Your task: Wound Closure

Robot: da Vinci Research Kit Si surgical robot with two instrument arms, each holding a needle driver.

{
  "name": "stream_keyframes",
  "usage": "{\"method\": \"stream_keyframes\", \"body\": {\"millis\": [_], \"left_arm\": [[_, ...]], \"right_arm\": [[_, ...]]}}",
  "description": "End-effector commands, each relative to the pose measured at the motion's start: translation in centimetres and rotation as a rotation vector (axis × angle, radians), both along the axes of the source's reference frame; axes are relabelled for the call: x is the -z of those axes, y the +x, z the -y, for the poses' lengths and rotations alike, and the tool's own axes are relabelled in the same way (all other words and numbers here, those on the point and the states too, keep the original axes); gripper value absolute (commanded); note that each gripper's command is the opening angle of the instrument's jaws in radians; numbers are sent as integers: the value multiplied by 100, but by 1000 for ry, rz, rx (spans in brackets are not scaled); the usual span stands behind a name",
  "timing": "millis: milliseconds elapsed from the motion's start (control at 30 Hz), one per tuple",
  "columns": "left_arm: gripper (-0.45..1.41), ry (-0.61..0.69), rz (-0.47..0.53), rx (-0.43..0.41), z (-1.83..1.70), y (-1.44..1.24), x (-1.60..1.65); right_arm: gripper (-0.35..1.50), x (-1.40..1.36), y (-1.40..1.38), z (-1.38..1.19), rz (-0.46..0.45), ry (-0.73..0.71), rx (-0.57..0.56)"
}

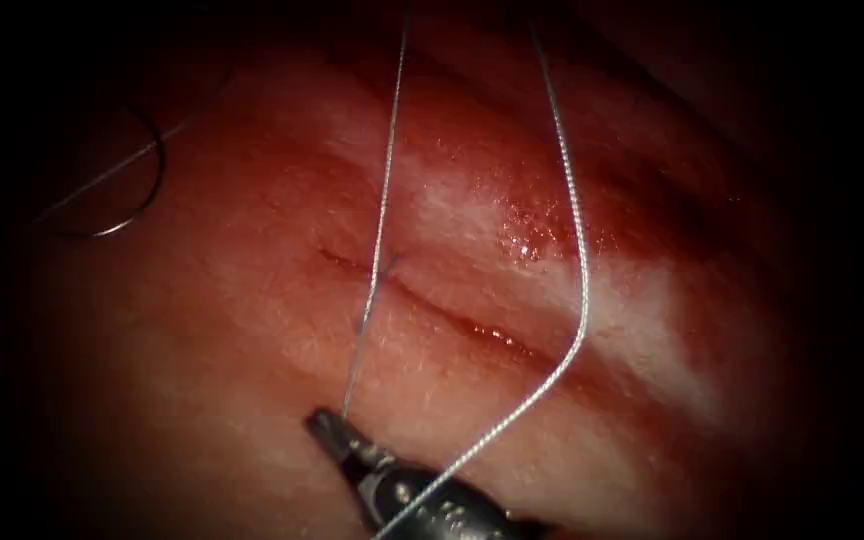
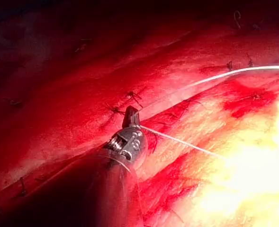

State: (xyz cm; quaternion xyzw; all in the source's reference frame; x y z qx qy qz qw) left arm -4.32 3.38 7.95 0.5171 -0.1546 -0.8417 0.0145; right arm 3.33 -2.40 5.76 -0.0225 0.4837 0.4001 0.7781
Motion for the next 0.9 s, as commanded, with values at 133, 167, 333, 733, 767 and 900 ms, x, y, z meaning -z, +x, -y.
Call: {"method": "stream_keyframes", "body": {"millis": [133,167,333,733,767,900], "left_arm": [[-45,-1,3,1,2,-9,-20],[-45,3,4,2,3,-9,-21],[-45,22,26,-12,11,0,-5],[-45,265,364,-66,130,28,104],[-45,279,417,-66,143,34,116],[-45,300,501,-67,162,47,139]], "right_arm": [[-35,-7,5,8,4,5,9],[-35,-7,5,8,4,5,9],[-35,-9,2,-1,-7,12,19],[61,-1,-21,-21,-75,26,95],[89,1,-23,-20,-92,28,120],[120,2,-29,-17,-125,31,162]]}}
